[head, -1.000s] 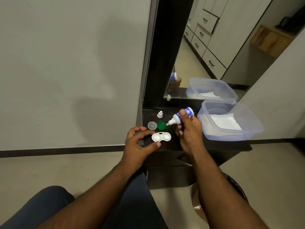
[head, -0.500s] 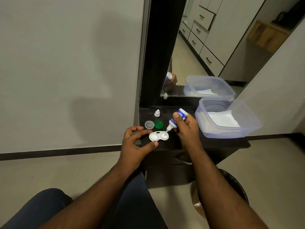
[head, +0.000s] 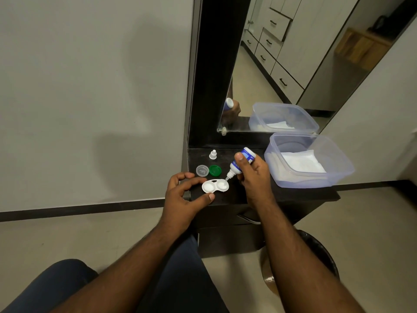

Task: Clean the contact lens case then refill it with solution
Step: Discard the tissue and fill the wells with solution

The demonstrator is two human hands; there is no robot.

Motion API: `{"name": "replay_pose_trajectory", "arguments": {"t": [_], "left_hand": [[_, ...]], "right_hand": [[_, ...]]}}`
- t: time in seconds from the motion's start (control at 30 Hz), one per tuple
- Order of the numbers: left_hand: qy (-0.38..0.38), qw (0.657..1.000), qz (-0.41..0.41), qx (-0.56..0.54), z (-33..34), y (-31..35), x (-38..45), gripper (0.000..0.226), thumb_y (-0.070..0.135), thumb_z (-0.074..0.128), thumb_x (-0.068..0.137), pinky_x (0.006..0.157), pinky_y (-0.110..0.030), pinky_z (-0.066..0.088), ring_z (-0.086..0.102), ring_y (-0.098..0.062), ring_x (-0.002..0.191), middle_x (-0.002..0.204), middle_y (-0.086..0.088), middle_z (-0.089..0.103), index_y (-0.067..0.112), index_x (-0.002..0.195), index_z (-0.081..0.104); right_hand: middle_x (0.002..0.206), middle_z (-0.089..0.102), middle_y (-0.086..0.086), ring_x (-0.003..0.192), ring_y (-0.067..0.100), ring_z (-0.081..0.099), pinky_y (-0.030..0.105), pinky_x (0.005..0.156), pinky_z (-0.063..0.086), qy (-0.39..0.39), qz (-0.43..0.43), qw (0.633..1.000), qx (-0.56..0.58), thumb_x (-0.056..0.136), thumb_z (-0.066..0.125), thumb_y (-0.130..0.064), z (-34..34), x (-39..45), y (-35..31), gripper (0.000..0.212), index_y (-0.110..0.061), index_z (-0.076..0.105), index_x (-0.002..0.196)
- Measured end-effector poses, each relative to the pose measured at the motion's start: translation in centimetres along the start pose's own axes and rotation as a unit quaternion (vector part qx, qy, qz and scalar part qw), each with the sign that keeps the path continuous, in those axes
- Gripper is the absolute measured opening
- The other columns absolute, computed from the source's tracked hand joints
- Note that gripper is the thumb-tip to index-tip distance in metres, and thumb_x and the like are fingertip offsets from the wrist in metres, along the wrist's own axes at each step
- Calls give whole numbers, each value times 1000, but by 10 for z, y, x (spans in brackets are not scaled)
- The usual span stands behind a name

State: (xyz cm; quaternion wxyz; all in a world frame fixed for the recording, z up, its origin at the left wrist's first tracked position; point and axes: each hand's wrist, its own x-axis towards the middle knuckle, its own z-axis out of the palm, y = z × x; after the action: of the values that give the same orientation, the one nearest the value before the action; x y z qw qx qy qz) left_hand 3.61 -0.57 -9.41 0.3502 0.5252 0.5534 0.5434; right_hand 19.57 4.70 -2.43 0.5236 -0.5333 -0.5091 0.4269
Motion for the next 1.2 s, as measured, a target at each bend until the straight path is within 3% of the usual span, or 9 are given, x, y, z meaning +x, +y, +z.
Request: {"name": "replay_pose_trajectory", "arguments": {"t": [0.27,0.43,0.8,0.93,1.2], "left_hand": [[6,1000,8,-5,0,0,1,37,19,85,68,91,-9,43,47,8,111,117,10,47,30,101,73],[14,1000,14,-7,2,0,1,37,15,85,67,90,-5,40,48,9,109,116,9,47,27,100,73],[17,1000,16,-7,2,0,1,37,15,85,67,92,-7,41,48,8,110,116,8,48,27,100,73],[13,1000,16,-1,2,0,0,37,17,85,68,93,-7,41,47,8,110,116,8,47,29,101,73],[16,1000,14,-2,1,1,0,37,17,85,68,94,-8,40,47,10,110,116,10,47,27,101,73]], "right_hand": [[78,63,1,75,13,59,29,68,49,13,6,1000,17,88,61,-30,0,1,2,10,-21,58,84],[79,63,-1,73,8,60,22,64,49,-3,-9,1000,-6,88,62,-28,-1,1,4,7,-23,59,84],[83,66,0,79,12,63,23,68,50,-10,-9,1000,-22,87,63,-28,0,1,5,5,-25,59,85],[79,65,-4,72,4,61,15,62,48,-4,-10,1000,-14,87,63,-28,-1,0,3,6,-26,59,83],[72,63,-5,63,-2,59,14,57,45,0,-16,1000,14,84,67,-23,-2,-1,3,7,-21,61,81]]}}
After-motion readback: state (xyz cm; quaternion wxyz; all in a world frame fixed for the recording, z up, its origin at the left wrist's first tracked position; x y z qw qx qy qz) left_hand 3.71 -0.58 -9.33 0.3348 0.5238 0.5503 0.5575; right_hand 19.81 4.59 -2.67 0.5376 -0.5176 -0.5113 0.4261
